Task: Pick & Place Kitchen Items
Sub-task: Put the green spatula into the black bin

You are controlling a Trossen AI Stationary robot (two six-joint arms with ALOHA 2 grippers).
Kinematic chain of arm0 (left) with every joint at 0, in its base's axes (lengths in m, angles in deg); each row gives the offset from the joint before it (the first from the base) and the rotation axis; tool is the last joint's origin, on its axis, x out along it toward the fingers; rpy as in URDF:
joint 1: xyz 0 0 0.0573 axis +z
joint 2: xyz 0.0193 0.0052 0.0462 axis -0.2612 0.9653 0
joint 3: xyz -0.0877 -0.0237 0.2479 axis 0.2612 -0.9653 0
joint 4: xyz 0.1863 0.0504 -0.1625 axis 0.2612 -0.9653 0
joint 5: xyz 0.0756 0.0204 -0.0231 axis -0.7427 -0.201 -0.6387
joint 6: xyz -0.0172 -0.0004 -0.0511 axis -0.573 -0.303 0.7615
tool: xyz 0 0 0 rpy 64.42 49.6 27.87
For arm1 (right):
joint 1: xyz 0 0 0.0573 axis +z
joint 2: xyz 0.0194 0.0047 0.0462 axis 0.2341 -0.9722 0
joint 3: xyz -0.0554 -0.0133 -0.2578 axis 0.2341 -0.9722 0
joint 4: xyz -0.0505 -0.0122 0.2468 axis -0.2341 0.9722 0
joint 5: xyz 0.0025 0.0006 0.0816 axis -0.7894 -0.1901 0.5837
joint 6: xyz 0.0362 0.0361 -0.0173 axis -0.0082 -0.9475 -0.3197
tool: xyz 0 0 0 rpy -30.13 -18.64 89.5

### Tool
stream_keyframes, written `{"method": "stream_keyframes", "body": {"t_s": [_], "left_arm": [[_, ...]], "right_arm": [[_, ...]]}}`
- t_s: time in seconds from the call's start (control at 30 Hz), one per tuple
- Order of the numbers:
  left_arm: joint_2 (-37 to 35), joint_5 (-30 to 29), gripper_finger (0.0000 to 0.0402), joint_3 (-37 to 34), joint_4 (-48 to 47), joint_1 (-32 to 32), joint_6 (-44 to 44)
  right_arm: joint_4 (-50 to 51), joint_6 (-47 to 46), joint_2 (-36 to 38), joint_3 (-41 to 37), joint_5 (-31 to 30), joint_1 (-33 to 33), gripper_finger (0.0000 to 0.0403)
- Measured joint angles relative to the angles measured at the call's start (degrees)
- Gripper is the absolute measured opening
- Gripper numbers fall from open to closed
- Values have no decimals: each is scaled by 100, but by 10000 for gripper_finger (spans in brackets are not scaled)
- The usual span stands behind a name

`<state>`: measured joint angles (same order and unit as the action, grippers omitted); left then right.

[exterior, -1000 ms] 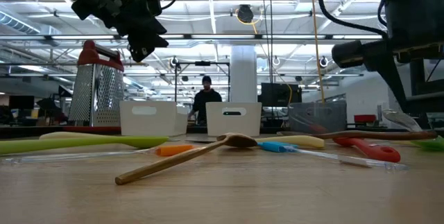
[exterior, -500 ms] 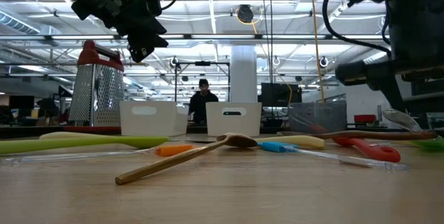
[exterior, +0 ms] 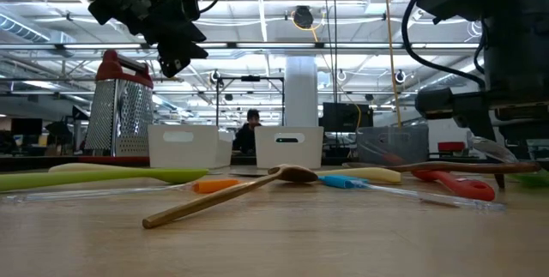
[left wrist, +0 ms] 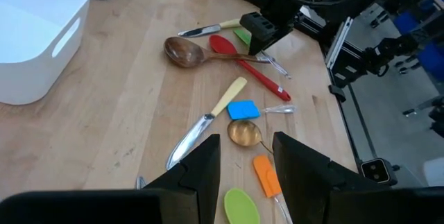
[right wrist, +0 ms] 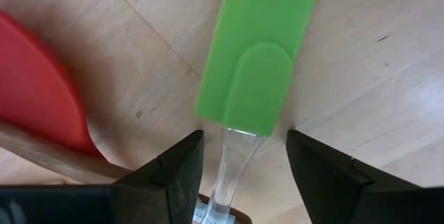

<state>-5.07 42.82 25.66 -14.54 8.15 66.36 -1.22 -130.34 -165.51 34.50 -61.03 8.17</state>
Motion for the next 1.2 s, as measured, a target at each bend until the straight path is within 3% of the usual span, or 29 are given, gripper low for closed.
{"method": "stream_keyframes", "body": {"t_s": [1.2], "left_arm": [[0, 0, 136, 0, 7, 0, 17]], "right_arm": [[151, 1038, -22, -51, -249, 0, 205]]}}
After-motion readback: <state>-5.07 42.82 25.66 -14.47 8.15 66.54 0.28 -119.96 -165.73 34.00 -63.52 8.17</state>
